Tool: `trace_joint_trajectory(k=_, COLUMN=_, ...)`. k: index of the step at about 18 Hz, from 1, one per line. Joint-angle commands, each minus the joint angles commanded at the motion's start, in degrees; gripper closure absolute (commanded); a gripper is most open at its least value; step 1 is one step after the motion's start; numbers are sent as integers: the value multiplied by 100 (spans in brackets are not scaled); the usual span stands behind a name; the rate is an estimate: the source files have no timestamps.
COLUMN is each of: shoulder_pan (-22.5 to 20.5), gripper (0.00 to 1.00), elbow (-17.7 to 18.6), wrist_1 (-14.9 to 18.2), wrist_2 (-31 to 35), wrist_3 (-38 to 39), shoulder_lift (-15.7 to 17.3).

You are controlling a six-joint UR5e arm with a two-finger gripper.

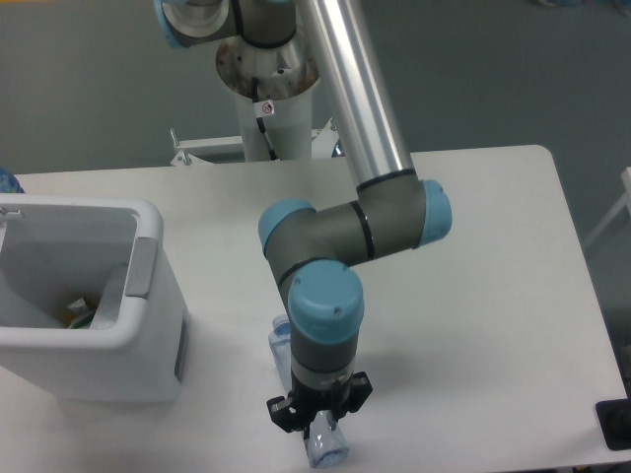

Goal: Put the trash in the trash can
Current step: 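Lower onto the bottle, grasp it and lift it upright, then carry the bottle over the white bin and release it inside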

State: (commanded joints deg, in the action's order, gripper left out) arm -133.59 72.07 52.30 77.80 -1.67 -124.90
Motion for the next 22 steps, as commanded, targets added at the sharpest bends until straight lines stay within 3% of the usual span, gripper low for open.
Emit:
trace_joint_trajectory(k=4, shoulder_pan=-176, gripper=56, elbow=-52, wrist_1=-176, wrist_2=-659, wrist_3=-149, shoulder_lift=316)
trace_joint_trajectory(k=10, shoulder_pan=-273, gripper=56, elbow=-623, wrist_1=-220, wrist_2=-1652, wrist_3=-115, shoulder_lift=545)
trace_joint_trajectory(k=14, shoulder_pan=-221, gripper=56, elbow=-686, wrist_1=-255, wrist_2=-2416, wrist_3=-141, shoulder_lift=923)
trace_joint_trajectory(k=19, shoulder_pan=148, gripper=56, elbow=-677, wrist_1=-325, wrist_2=-3067, wrist_3=-220, shoulder_lift=1345)
trace_joint_trajectory(k=22, shoulder_pan=438, gripper=56, elbow=-659, wrist_1=-720, wrist_2=-3166, wrist_3=-220, shoulder_lift=1354)
